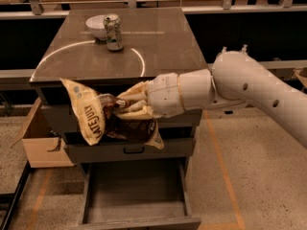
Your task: Place brown chip bag into bottom drawer
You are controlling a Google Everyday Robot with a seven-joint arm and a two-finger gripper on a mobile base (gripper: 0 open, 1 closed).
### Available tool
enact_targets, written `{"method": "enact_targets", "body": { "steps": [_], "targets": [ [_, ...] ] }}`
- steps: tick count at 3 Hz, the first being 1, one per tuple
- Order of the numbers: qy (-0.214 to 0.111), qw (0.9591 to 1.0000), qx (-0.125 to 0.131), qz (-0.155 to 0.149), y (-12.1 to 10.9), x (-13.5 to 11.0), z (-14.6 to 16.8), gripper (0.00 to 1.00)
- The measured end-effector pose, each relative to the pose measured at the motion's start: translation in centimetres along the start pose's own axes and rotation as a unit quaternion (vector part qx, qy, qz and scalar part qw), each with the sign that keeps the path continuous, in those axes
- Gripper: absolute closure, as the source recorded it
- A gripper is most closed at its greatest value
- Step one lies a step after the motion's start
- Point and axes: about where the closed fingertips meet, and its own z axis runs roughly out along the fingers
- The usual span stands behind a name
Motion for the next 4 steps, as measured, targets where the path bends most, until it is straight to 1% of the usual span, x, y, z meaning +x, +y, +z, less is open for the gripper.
{"method": "enact_targets", "body": {
  "steps": [1,2,3,4],
  "targets": [
    [0.04,0.999,-0.018,0.01,3.3,4.0,2.2,1.0],
    [0.039,0.999,-0.019,0.01,3.3,4.0,2.2,1.0],
    [0.086,0.9961,-0.018,0.014,5.4,8.0,2.8,1.0],
    [0.144,0.9894,-0.004,0.02,8.5,16.0,2.9,1.0]
  ]
}}
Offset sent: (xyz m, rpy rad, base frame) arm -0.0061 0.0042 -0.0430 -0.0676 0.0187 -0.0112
